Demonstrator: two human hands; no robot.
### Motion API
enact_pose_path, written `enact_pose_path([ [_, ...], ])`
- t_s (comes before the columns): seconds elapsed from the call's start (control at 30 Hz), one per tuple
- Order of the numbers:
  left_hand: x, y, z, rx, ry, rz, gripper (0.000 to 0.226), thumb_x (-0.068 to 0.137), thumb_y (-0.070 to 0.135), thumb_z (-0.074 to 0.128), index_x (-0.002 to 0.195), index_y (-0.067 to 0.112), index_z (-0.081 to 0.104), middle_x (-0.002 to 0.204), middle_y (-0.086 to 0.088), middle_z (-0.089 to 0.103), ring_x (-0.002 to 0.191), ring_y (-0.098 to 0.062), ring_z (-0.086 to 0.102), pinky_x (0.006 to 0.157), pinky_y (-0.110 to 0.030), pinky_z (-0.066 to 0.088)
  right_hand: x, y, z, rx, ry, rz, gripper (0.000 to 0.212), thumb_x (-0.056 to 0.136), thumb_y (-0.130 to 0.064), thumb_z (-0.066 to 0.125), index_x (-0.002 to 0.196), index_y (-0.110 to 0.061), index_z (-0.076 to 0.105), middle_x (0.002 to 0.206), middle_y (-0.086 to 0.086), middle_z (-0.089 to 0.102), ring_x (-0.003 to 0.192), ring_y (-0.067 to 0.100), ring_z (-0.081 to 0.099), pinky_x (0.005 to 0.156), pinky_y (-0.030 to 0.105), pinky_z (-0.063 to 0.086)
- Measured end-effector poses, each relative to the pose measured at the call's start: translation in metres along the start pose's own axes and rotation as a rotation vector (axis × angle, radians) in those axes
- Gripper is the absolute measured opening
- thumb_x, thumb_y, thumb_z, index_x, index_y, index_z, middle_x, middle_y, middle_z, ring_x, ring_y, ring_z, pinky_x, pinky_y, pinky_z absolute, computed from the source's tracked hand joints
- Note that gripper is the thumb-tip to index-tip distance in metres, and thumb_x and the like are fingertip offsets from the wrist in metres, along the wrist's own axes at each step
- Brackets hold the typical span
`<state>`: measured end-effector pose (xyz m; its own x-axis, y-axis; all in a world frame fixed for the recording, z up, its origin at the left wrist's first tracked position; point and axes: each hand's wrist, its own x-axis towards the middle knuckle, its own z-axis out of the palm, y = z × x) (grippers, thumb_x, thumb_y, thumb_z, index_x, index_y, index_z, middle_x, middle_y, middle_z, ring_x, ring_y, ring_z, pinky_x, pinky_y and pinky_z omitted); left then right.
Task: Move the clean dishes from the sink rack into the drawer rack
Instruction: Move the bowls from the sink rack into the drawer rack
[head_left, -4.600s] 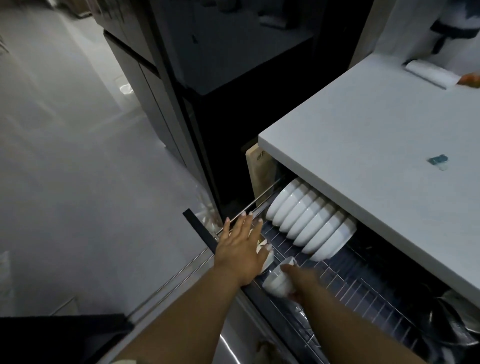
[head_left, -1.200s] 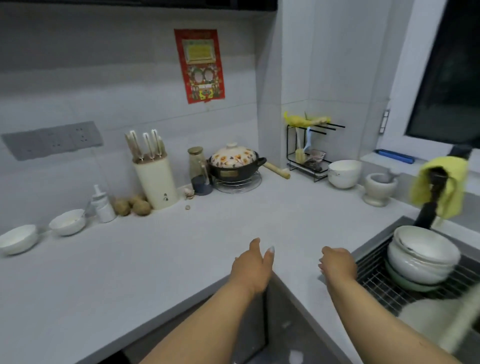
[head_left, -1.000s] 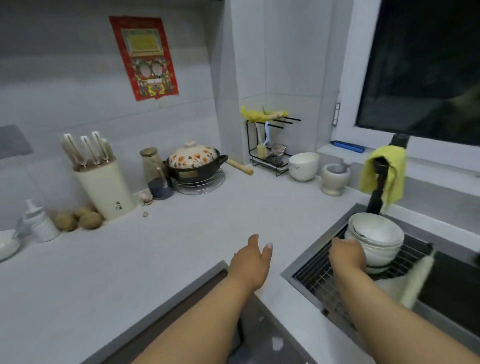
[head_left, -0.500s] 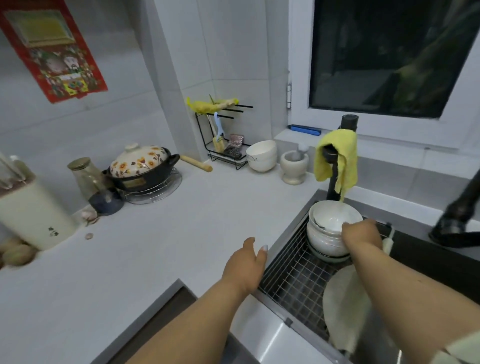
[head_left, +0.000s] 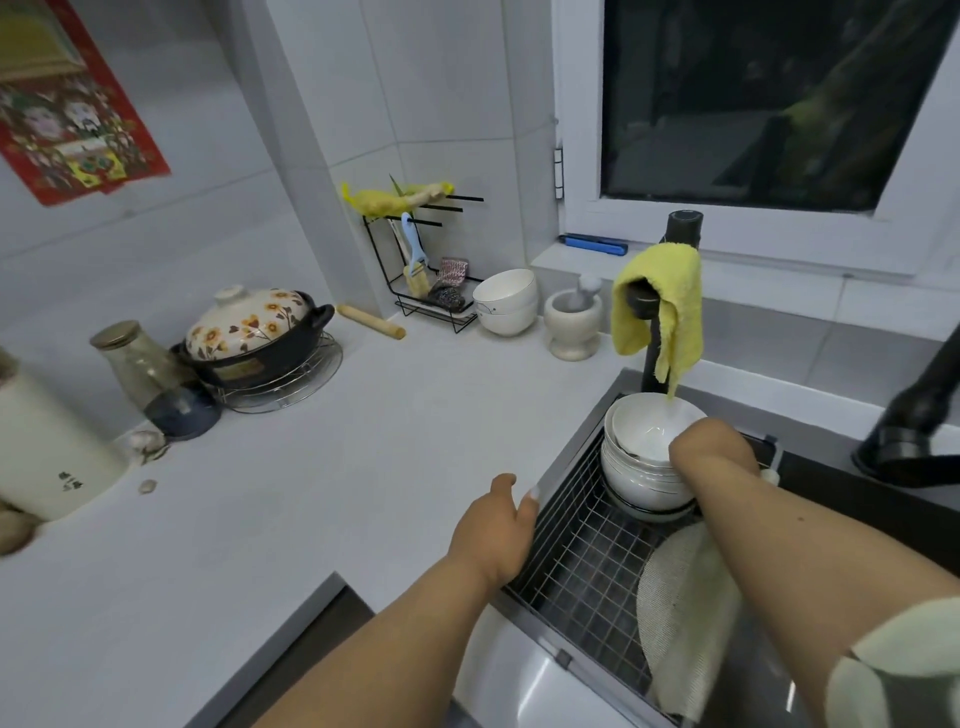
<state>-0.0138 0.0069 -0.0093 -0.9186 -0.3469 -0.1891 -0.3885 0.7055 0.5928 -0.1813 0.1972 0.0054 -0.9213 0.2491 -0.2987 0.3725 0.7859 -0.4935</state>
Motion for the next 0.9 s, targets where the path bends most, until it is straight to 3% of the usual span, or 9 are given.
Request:
enact_pose_path([
  [0.43,0.006,0.006,0.005,0.021,-0.062,0.012,0.054,0.099,0.051,0.032,0.142,0.019,0.035,0.107,-0.009,0.069,0.101,-0.023,0.063,0.09,-0.034,0.048,0.014,-0.005,-0.004,-0.183,0.047,-0.049,0.025,0.09,-0.008,0.052,0.112,-0.003,0.063,0.116,0.016,0.062,0.11,0.033,0.059,0.086,0.039,0.048],
  [0.6,0.008,-0.005,0.007,0.084,-0.143,-0.07,0.046,0.098,0.043,0.041,0.136,0.017,0.042,0.119,-0.008,0.063,0.106,-0.024,0.06,0.088,-0.032,0.046,0.02,-0.009,-0.001,-0.151,0.056,-0.05,0.048,0.092,-0.006,0.049,0.136,0.007,0.036,0.124,0.022,0.057,0.115,0.038,0.056,0.089,0.044,0.047],
  [0.73,0.008,-0.013,0.007,0.29,-0.229,-0.076,0.041,0.096,0.043,0.046,0.126,0.014,0.046,0.122,-0.01,0.046,0.108,-0.026,0.051,0.091,-0.034,0.045,0.021,-0.003,0.001,-0.119,0.038,-0.13,0.03,0.092,-0.005,0.048,0.12,0.002,0.056,0.113,0.021,0.062,0.103,0.038,0.06,0.078,0.038,0.049],
  [0.9,0.009,-0.024,0.011,0.376,-0.238,-0.069,0.042,0.095,0.044,0.045,0.127,0.016,0.046,0.125,-0.01,0.039,0.114,-0.026,0.044,0.095,-0.036,0.043,0.011,0.003,-0.002,0.019,0.134,-0.161,0.02,0.091,-0.009,0.049,0.102,0.004,0.061,0.088,0.018,0.059,0.08,0.036,0.055,0.062,0.031,0.04],
])
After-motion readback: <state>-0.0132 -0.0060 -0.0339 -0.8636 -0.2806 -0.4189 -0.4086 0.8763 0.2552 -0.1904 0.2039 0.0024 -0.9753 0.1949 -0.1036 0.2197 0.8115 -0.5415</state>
